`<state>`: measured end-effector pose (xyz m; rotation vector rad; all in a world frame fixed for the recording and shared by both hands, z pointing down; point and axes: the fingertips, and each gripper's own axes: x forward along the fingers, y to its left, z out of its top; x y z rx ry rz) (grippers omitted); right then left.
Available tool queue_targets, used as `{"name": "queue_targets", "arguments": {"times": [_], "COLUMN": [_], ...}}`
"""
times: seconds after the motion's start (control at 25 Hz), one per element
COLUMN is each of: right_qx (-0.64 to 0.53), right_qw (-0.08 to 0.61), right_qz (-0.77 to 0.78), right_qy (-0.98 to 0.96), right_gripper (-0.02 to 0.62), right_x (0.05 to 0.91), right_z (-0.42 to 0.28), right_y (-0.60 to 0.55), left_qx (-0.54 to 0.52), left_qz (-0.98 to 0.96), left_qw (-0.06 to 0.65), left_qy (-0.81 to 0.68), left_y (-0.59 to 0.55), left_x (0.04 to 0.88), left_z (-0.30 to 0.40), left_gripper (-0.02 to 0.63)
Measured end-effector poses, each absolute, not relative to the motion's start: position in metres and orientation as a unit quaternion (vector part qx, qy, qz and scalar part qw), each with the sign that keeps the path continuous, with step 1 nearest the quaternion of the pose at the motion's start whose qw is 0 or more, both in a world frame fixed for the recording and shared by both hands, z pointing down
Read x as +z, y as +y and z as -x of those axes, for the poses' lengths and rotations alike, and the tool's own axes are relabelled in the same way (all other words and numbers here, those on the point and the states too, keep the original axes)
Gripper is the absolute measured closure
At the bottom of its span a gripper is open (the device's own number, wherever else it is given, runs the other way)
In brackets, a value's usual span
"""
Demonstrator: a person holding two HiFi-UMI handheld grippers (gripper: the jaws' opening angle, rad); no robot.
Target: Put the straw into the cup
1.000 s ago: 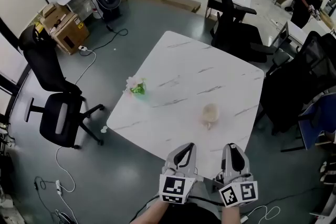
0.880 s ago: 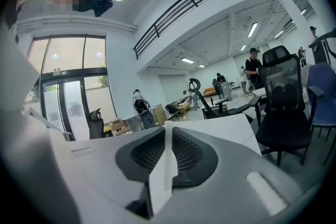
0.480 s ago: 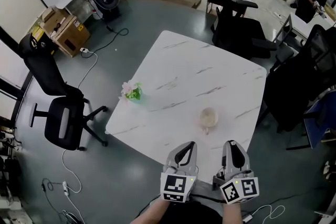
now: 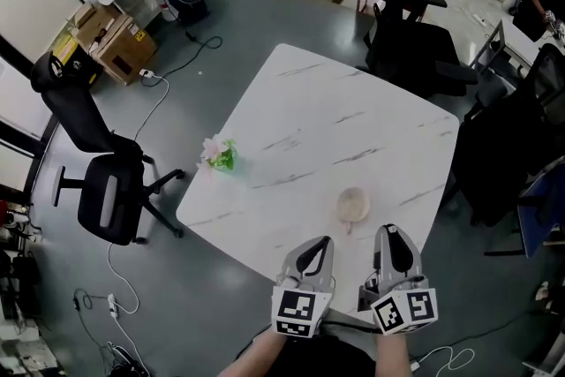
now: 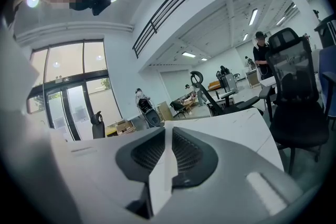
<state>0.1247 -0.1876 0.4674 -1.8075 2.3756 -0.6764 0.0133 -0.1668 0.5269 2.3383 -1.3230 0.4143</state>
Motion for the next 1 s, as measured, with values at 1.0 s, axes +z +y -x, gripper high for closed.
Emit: {"name": "queue_targets", "arguments": {"times": [1.0], "right_qx": [-0.259], "right_qw": [-0.005], "right_qz": [0.561], "right_qy": [0.786], "right_gripper": [0.555], "right_x": [0.525], "right_z": [-0.122], "right_y": [-0.272], "left_qx": [0.179], "left_qz": [-0.82], "left_qw": [0.252], "left_qy": [-0.481], "left_y": [-0.215], "left_x": [0.562], "left_z": [-0.024], "left_gripper": [0.604]}}
